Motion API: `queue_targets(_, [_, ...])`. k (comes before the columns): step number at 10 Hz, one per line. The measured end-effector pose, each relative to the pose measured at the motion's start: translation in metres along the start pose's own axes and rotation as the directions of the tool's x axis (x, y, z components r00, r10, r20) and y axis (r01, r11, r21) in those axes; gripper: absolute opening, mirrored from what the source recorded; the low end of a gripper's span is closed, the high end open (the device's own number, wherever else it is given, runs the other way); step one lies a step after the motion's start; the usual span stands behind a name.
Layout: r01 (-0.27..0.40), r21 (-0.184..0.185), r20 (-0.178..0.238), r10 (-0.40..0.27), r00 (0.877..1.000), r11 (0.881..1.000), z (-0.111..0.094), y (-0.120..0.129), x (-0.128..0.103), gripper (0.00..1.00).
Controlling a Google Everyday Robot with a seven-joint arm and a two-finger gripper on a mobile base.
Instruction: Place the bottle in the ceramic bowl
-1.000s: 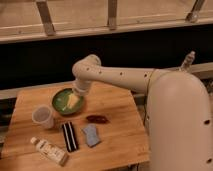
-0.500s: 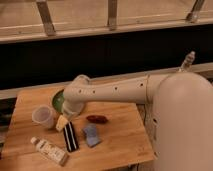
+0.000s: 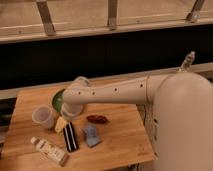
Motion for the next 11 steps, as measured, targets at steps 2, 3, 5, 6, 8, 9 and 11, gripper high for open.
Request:
queue_targets(2, [0.046, 0.002, -0.005, -0.046, 0.999, 0.999, 0.003, 0.016, 0.0, 0.8])
queue_targets(3, [0.062, 0.005, -0.002, -0.062, 0.998, 0.998, 0.004, 0.029, 0.002, 0.8])
queue_targets(5, [0.1, 0.011, 0.005, -0.1, 0.995, 0.995, 0.009, 0.074, 0.012, 0.8])
queue_targets(6, [0.117, 0.013, 0.006, -0.117, 0.993, 0.993, 0.011, 0.09, 0.015, 0.8])
queue_targets(8, [0.153, 0.011, 0.012, -0.153, 0.988, 0.988, 0.017, 0.115, 0.021, 0.8])
queue_targets(9, [0.184, 0.008, 0.009, -0.184, 0.983, 0.983, 0.023, 0.129, 0.019, 0.8])
queue_targets(11, [0.238, -0.007, -0.003, -0.238, 0.971, 0.971, 0.037, 0.155, 0.01, 0.8])
